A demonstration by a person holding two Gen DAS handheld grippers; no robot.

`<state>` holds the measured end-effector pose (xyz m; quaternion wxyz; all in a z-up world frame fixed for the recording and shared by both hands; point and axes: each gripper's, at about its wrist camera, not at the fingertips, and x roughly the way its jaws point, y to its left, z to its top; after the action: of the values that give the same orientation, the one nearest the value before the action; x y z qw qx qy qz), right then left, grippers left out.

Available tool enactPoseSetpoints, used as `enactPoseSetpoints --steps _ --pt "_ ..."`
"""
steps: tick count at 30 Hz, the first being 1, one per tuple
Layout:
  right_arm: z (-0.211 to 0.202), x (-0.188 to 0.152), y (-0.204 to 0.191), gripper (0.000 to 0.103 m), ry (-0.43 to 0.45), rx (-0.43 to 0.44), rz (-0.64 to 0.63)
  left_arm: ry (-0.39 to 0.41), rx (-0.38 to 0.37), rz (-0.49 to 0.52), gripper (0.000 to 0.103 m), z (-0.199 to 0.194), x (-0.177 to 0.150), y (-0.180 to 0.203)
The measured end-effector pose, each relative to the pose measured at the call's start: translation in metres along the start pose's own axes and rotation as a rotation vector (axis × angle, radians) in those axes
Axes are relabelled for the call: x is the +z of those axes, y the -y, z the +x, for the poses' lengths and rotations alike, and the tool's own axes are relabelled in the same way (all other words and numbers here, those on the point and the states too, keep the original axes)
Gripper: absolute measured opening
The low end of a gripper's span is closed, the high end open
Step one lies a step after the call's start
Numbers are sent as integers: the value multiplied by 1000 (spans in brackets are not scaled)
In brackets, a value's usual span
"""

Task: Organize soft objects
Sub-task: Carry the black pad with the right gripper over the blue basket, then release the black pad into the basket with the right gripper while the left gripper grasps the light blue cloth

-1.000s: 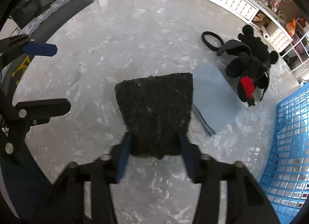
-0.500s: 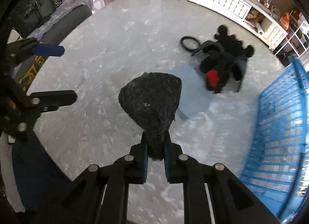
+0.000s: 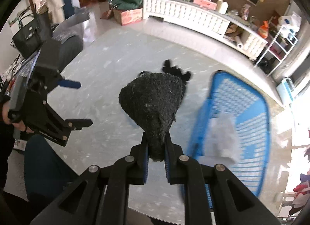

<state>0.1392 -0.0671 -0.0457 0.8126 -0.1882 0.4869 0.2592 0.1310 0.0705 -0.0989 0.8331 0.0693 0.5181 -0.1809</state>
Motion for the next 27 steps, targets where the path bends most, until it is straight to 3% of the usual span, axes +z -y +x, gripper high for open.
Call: enactPoseSetpoints --steps 7,17,23,27 --pt "-4 -9 56 13 5 -50 87 -11 -26 88 103 24 23 35" --pt "-2 -29 96 13 -20 -69 176 -44 -2 126 103 70 45 58" --pt "1 -30 115 13 -25 -67 211 -68 41 143 84 100 47 61" --pt "5 -31 126 13 -24 -63 235 -96 47 139 80 116 48 60"
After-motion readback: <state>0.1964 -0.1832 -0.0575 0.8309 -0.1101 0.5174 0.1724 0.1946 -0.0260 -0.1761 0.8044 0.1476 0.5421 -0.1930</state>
